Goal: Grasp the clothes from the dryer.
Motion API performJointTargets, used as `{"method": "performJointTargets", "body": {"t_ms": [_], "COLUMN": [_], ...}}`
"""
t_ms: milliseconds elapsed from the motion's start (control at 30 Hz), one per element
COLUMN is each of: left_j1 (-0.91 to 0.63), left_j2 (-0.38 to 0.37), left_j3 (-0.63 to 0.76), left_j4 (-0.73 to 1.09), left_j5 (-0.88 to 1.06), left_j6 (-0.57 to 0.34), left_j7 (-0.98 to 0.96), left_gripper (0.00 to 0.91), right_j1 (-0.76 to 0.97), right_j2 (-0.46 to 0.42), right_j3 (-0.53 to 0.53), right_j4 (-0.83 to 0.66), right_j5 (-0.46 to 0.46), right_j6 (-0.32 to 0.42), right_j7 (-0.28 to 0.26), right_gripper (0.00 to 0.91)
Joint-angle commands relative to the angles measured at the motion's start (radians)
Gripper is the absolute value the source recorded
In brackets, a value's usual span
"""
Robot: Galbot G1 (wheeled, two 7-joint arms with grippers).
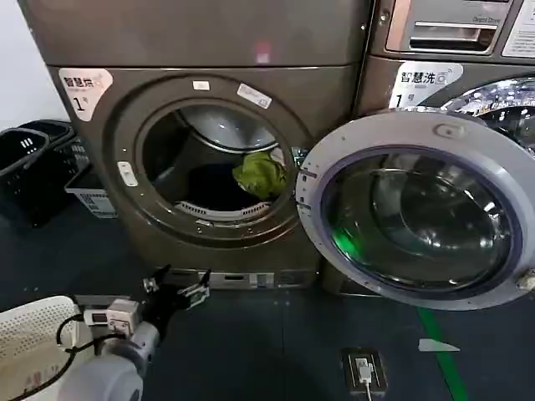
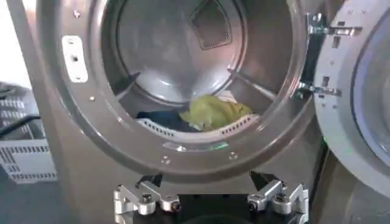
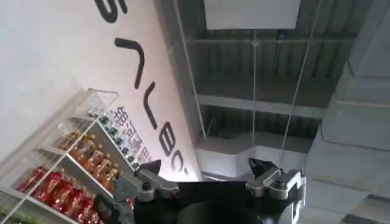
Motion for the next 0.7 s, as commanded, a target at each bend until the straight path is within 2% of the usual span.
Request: {"method": "performJointTargets", "body": {"t_ms": [33,433,700], "left_j1": [-0.001,0.007,-0.039], "left_j2": [0.001,0.007,0.019], "left_j3": [-0.001,-0.002,0.004], "left_j4": [-0.001,-0.010,-0.001], "left_j5": [0.000,-0.001,-0.031], "left_j6": [0.049,0.049,0.023], "left_j7": [0.000,0.000,0.002], "left_gripper": [0.907,0.907,0.907], "right_j1": [0.000,0.007,0.000], "right_j2": [-0.001,0.008,0.022], "right_j3": [0.001,-0.008,-0.015], "right_j4": [0.000,0.009,0.024], "right_j5": [0.003,0.007,0.000], "right_j6": [0.001,0.005,0.003], "right_j7": [0.000,0.000,0.019], "right_gripper": [0.907,0.907,0.907]}}
